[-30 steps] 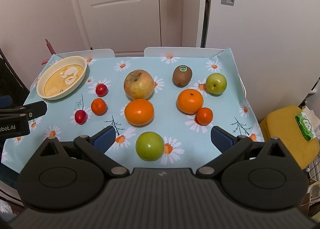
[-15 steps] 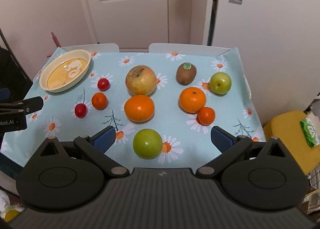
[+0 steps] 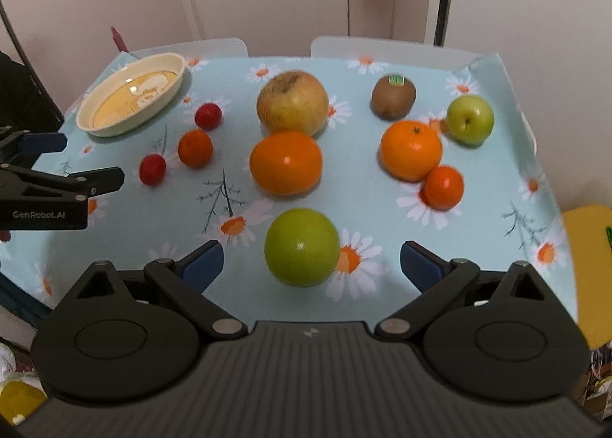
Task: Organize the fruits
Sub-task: 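Grasp the red cherry tomato with the left tool while the right tool grasps the green apple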
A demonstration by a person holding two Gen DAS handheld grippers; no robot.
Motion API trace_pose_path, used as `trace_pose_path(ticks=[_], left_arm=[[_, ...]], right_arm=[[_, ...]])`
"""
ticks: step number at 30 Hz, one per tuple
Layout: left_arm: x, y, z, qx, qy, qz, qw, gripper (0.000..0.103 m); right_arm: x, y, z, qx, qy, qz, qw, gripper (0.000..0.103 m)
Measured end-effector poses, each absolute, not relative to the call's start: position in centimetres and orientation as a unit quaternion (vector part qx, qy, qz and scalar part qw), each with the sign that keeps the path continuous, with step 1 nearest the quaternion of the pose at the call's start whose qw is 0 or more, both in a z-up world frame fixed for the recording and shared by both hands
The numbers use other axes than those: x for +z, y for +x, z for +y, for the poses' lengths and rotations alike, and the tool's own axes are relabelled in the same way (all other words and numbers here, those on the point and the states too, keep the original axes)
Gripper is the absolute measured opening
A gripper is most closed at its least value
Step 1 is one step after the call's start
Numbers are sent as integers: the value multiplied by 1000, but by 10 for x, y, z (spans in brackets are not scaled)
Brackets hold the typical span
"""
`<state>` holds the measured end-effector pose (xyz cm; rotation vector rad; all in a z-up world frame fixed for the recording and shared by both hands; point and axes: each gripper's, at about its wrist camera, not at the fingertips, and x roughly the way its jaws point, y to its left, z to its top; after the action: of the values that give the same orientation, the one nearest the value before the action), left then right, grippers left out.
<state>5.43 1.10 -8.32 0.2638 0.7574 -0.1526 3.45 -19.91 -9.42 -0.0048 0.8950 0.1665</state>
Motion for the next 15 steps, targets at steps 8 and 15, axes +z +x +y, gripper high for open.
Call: trace_pose_path(ticks=[8,15], left_arm=[[-117,88,17,-139,148,385,900,76],[-130,101,18,-180,156,395,887,63]], right_arm=[[-114,43,-183,30,20,436,899,103],[-123,49,-174,-9,32,445,895,103]])
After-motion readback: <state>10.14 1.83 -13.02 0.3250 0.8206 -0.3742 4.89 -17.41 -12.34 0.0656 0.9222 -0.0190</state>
